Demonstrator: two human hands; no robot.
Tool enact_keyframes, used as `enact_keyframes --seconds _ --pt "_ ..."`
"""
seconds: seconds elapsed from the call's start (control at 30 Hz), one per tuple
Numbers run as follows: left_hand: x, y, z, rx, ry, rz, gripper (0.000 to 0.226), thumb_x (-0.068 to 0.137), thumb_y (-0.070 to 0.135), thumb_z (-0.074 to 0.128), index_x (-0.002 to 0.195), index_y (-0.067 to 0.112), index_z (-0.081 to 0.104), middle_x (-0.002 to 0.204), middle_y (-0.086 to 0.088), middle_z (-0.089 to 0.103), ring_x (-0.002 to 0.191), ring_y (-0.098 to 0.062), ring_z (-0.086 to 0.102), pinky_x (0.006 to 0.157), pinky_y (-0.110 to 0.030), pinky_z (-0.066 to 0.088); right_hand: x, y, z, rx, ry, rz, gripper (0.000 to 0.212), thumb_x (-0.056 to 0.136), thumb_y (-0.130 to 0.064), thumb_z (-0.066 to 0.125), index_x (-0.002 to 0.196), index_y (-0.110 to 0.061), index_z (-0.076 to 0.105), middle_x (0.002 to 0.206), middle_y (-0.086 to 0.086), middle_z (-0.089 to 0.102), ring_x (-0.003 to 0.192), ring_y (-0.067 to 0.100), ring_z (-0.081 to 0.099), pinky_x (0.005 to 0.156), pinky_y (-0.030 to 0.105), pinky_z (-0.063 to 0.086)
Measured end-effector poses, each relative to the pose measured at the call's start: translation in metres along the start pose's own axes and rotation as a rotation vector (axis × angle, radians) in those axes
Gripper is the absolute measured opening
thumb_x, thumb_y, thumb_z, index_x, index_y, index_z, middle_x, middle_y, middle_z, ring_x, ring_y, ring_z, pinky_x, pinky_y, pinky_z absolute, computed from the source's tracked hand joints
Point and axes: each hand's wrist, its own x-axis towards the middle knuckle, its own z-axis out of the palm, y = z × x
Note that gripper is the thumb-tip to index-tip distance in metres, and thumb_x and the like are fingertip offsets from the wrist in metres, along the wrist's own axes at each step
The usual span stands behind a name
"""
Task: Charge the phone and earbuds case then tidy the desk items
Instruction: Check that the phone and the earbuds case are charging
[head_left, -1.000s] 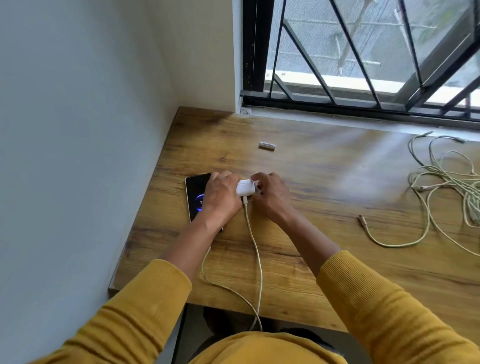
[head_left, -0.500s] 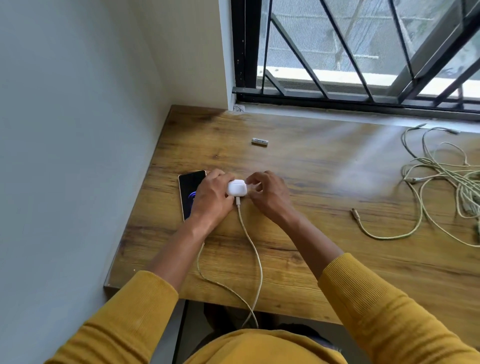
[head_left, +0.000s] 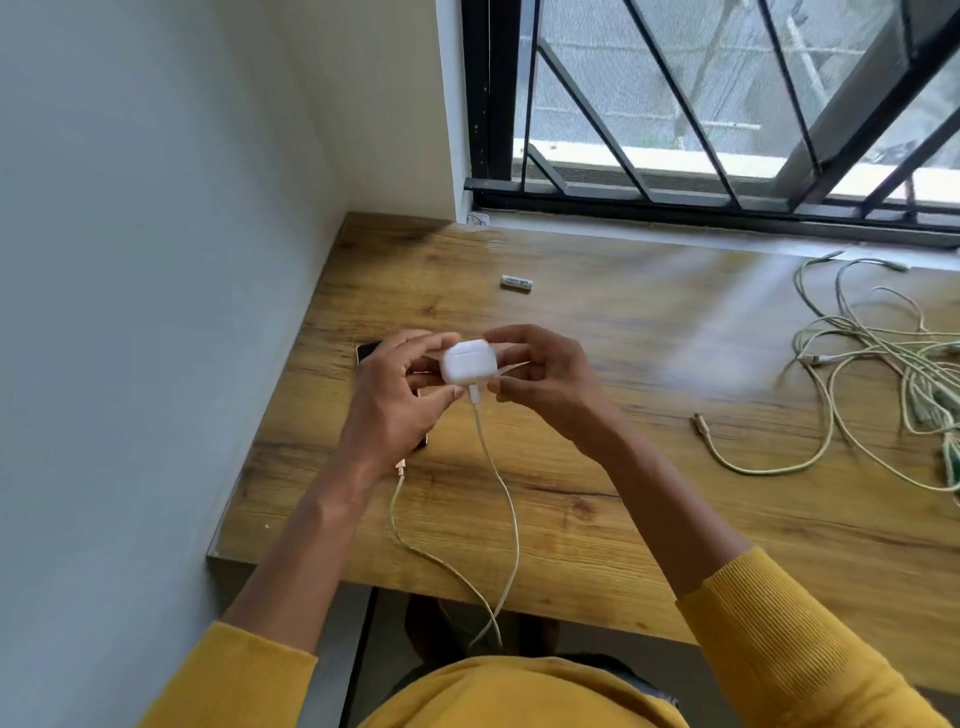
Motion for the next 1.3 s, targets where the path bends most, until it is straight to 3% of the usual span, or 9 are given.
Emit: enact_keyframes --seconds 0.1,0.23,0.37,0.57,0.7,0.87,1.03,1.17,1.3 --pt "-0.014 0.02 -0.013 -0.157 -0.022 0.027 0.062 0.076 -0.004 0.09 0.126 0.027 0.072 0.133 0.008 0.067 0.117 -0.013 0.072 0.091 -0.033 0.064 -0.018 -0.016 -0.007 0.2 -0.106 -0.033 0.047 0.087 0.01 0.077 0.131 -0.003 0.066 0.108 0.022 0.074 0.092 0.032 0.07 0.09 0.047 0.059" --pt "-0.028 0.044 -0.026 -0.311 -0.068 0.07 0.059 0.079 -0.01 0.085 0.132 0.008 0.068 0.136 -0.009 0.067 0.122 -0.025 0.071 0.094 -0.033 0.062 -0.03 -0.028 -0.01 0.395 -0.215 -0.07 0.055 0.086 0.011 0.074 0.138 0.004 0.058 0.117 0.032 0.066 0.105 0.043 0.067 0.093 0.049 0.059" --pt "-0.037 0.066 -0.037 -0.426 -0.097 0.13 0.057 0.081 -0.003 0.08 0.135 0.005 0.062 0.136 -0.016 0.065 0.123 -0.029 0.069 0.093 -0.034 0.063 -0.037 -0.043 -0.006 0.563 -0.314 -0.084 0.052 0.086 0.016 0.064 0.136 0.001 0.056 0.117 0.027 0.063 0.1 0.034 0.069 0.088 0.04 0.062" --pt "-0.046 0.087 -0.039 -0.585 -0.159 0.154 0.057 0.083 -0.004 0.073 0.135 0.011 0.058 0.126 0.0 0.073 0.123 -0.027 0.07 0.091 -0.033 0.063 -0.041 -0.055 -0.005 0.712 -0.473 -0.116 0.053 0.084 0.003 0.079 0.134 -0.01 0.066 0.126 0.028 0.059 0.102 0.033 0.067 0.088 0.035 0.061" --pt "-0.048 0.091 -0.039 -0.647 -0.2 0.176 0.055 0.085 -0.003 0.076 0.134 0.009 0.057 0.127 -0.004 0.071 0.125 -0.034 0.067 0.094 -0.038 0.063 -0.043 -0.057 -0.008 0.725 -0.51 -0.124 0.054 0.082 -0.003 0.084 0.132 -0.014 0.068 0.123 0.022 0.065 0.101 0.038 0.062 0.089 0.036 0.061" --pt "-0.053 0.098 -0.038 -0.685 -0.226 0.214 0.054 0.083 -0.002 0.074 0.132 0.011 0.056 0.126 -0.009 0.066 0.12 -0.039 0.067 0.092 -0.042 0.063 -0.046 -0.064 -0.008 0.783 -0.591 -0.167 0.051 0.084 -0.001 0.082 0.131 -0.013 0.067 0.12 0.02 0.064 0.097 0.03 0.068 0.089 0.036 0.06" --pt "-0.052 0.109 -0.04 -0.715 -0.265 0.249 0.055 0.083 -0.001 0.074 0.131 0.012 0.052 0.124 0.008 0.068 0.12 -0.028 0.067 0.091 -0.035 0.064 -0.046 -0.07 -0.006 0.804 -0.622 -0.195 0.05 0.084 -0.002 0.082 0.131 -0.014 0.067 0.118 0.017 0.068 0.095 0.029 0.067 0.088 0.035 0.059" --pt "-0.05 0.115 -0.04 -0.756 -0.259 0.249 0.054 0.087 0.02 0.081 0.132 0.015 0.051 0.126 0.01 0.066 0.123 -0.023 0.065 0.091 -0.03 0.062 -0.043 -0.074 -0.005 0.823 -0.648 -0.201 0.05 0.085 -0.001 0.08 0.131 -0.012 0.065 0.12 0.018 0.066 0.096 0.03 0.066 0.088 0.034 0.06" --pt "-0.049 0.114 -0.04 -0.762 -0.246 0.246 0.054 0.087 0.022 0.081 0.133 0.016 0.052 0.128 0.011 0.065 0.125 -0.023 0.064 0.091 -0.029 0.061 -0.04 -0.075 -0.005 0.822 -0.652 -0.203 0.05 0.085 -0.002 0.081 0.131 -0.012 0.065 0.121 0.017 0.065 0.097 0.031 0.063 0.088 0.034 0.06"
